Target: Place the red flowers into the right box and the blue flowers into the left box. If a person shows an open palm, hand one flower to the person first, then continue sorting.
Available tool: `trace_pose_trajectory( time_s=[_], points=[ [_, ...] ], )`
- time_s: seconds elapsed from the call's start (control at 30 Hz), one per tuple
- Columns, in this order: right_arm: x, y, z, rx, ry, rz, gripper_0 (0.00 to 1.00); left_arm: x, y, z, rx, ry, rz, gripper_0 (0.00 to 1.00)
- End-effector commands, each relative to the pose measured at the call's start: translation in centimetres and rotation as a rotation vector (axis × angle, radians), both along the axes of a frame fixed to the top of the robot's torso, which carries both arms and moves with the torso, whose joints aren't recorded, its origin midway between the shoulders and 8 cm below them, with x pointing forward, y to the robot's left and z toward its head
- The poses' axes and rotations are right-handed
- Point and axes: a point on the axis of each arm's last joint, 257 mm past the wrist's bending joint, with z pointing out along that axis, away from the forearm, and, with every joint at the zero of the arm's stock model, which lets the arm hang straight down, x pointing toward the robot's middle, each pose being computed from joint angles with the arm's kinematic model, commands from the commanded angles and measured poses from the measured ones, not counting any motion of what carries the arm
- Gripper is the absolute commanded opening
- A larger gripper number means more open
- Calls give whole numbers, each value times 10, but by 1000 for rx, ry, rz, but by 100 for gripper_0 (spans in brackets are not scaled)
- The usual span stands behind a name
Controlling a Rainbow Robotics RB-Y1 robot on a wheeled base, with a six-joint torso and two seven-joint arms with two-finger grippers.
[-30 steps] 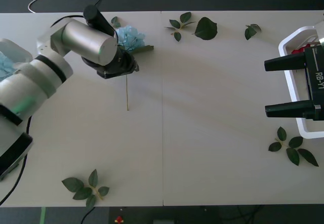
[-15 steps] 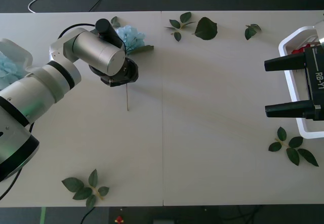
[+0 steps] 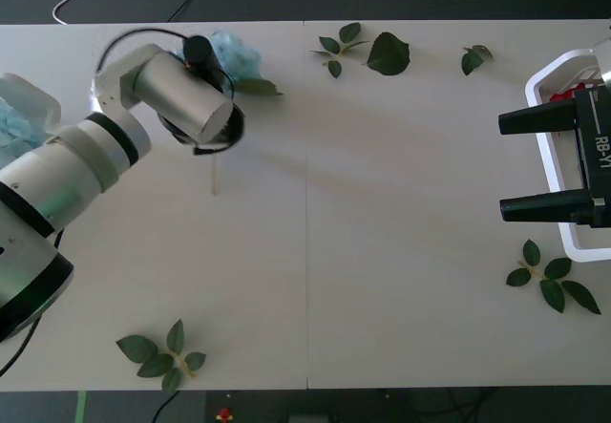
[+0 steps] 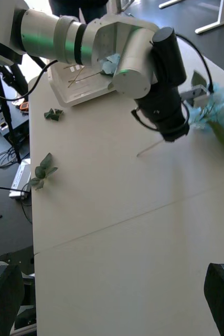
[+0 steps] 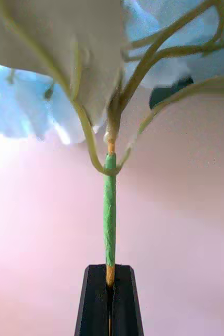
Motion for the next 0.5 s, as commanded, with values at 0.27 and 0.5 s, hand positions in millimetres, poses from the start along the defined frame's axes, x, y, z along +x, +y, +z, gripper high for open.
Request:
trace_pose_trajectory(
  time_s=[0.27,0.5],
  points=[
    [-9,8,-1,11,-13,37,100,19,117,201,-64,-208,258,0],
    [-9,8,-1,11,-13,37,100,-35,173,299,-110,-271,353,0]
  ],
)
